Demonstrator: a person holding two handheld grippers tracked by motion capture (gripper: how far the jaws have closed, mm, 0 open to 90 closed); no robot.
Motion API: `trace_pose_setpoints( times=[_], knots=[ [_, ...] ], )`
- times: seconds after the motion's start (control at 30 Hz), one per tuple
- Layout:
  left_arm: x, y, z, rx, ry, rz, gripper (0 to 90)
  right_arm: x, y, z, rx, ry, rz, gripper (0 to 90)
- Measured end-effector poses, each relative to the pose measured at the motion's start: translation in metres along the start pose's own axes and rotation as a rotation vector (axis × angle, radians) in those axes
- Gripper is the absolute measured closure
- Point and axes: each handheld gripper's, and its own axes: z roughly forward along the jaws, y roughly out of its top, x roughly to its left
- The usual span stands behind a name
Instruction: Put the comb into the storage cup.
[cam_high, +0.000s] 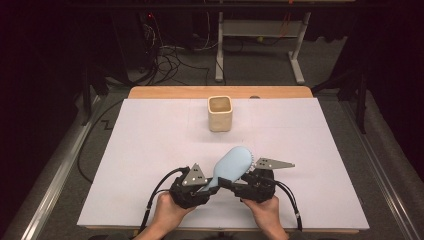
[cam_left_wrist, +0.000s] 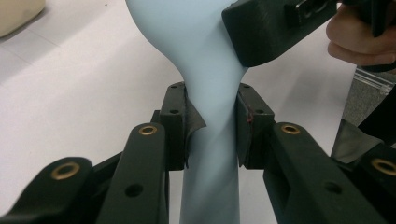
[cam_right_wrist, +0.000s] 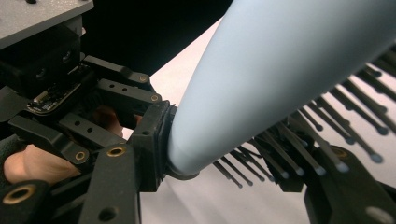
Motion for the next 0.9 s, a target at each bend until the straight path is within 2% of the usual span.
trace_pose_setpoints(
  times=[0.13,0.37,0.53,0.63,0.73,0.9],
  knots=[
    [0.000,0.000,-0.001,-0.005,-0.007,-0.002,68.8,0.001,0.001,0.000,0.000,0.014,0.002,52.0],
    [-0.001,-0.001,-0.003,-0.001,-0.010,0.011,68.6,0.005,0.002,-0.001,0.012,0.026,-0.024,55.0],
    [0.002,-0.001,-0.007,-0.017,-0.034,-0.007,67.1,0.008,0.008,-0.001,0.019,0.028,-0.045,56.4],
    [0.003,-0.001,-0.010,-0.025,-0.042,-0.021,58.6,0.010,0.012,-0.003,0.024,0.023,-0.052,56.8],
    [0.004,-0.004,-0.015,-0.060,-0.045,-0.028,51.5,0.008,0.014,-0.006,0.020,0.021,-0.048,56.9],
    [0.006,-0.008,-0.022,-0.108,-0.035,-0.016,42.4,0.007,0.017,-0.011,0.029,0.006,-0.053,57.0]
  ],
)
